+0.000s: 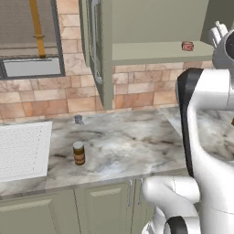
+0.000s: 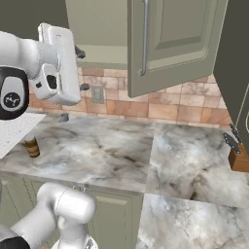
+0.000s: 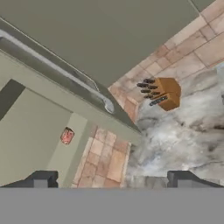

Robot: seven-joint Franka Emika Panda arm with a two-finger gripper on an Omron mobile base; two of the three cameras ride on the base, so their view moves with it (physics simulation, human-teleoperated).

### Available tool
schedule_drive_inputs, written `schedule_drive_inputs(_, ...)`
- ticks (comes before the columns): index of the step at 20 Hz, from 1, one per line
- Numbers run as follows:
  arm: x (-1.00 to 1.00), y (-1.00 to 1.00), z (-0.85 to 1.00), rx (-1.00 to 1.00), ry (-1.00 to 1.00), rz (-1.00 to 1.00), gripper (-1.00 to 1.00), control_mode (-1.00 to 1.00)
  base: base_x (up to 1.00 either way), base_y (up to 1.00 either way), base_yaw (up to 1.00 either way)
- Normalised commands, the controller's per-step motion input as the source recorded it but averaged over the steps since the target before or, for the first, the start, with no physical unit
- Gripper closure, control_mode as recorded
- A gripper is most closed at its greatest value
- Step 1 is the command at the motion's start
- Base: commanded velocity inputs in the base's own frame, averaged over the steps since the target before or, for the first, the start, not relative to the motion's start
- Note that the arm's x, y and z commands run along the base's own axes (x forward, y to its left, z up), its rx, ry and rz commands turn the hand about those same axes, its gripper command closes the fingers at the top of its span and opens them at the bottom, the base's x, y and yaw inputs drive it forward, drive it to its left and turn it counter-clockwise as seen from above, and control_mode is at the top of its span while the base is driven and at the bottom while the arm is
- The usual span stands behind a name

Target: Open the cabinet. Pick the bar soap and place it next to the sink. Then close the cabinet.

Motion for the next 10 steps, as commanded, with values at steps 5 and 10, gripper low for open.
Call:
schedule_drive_inputs(5,0.42,0.04,0.06,0.26,0.0,-0.29,-1.0,-1.0,0.0,0.0,0.0)
schedule_drive_inputs(10,0.43,-0.18,-0.01,0.21,-0.14,-0.22,-1.0,-1.0,0.0,0.0,0.0)
